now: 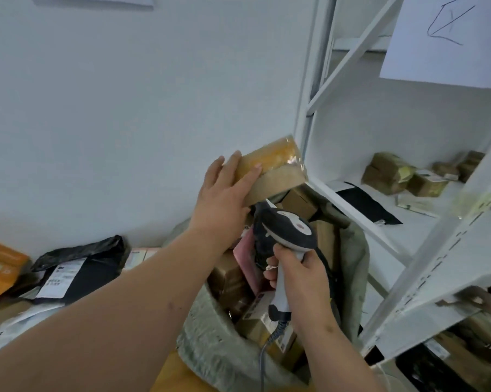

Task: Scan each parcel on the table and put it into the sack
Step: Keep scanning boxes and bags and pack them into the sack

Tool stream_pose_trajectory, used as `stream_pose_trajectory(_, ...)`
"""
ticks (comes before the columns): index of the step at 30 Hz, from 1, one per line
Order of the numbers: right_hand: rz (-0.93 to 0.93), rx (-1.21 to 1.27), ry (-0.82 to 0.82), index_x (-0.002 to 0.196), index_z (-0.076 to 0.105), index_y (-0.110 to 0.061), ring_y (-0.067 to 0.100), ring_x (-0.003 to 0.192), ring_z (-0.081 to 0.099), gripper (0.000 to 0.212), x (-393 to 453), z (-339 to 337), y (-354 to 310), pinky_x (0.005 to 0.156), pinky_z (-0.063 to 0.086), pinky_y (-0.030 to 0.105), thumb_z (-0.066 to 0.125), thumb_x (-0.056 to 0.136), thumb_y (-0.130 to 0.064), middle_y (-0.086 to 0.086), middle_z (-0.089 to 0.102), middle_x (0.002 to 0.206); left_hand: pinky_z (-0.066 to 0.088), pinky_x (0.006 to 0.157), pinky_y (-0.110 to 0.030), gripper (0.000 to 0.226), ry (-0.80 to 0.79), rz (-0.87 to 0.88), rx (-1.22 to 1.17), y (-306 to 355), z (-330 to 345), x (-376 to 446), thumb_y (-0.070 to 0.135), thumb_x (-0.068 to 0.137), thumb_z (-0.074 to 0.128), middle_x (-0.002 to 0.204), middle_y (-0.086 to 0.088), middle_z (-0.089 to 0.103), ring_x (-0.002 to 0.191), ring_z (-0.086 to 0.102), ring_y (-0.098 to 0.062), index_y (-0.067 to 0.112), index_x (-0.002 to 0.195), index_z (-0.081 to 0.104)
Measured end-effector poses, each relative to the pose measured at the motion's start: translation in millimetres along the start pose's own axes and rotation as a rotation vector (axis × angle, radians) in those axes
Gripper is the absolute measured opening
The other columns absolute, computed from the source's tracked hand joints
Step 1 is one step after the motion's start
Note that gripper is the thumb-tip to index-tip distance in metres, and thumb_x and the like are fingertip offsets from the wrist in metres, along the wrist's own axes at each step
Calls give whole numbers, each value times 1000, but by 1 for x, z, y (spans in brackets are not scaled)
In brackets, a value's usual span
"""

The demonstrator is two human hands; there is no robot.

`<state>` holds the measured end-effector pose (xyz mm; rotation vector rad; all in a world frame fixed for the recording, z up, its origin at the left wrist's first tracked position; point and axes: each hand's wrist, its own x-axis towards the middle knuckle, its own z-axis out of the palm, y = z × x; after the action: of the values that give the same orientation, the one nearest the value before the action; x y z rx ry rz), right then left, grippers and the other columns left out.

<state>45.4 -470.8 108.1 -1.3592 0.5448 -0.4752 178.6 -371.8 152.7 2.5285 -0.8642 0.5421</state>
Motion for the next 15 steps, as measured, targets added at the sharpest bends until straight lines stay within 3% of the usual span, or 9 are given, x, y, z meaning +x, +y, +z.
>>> stream_pose_trajectory(3,27,-12,-18,102,63,-16,11,55,64,9,7,-9,3,57,54,26,65,94,-19,9,71,83,19,121,-50,84,-348,34,126,-2,27,3,21,85,71,165,7,-10,150,-13,-29,44,152,25)
stream_pose_trajectory(5,47,-17,-27,102,63,-18,11,56,65,9,11,-12,5,58,55,25,66,93,-20,7,72,84,17,121,-50,76,-467,77,151,-3,38,0,19,85,69,165,6,-11,150,-17,-29,42,148,35)
stream_pose_trajectory(8,63,-14,-35,99,63,-17,15,58,63,7,14,-13,7,63,54,32,65,93,-18,5,71,78,9,123,-41,54,-535,115,87,-3,40,1,12,91,58,165,3,-9,150,-18,-27,30,140,49)
stream_pose_trajectory(12,76,-36,-62,97,61,-16,11,52,60,5,14,-7,8,65,53,34,64,94,-17,5,70,75,2,121,-35,55,-601,143,118,-5,34,7,13,95,53,165,5,-8,151,-16,-25,25,148,41)
stream_pose_trajectory(15,70,-50,-74,103,63,-14,12,57,64,11,11,-1,11,67,54,35,65,93,-19,4,71,76,4,121,-42,54,-558,125,146,-13,28,0,19,96,52,165,9,-7,151,-15,-21,31,147,40)
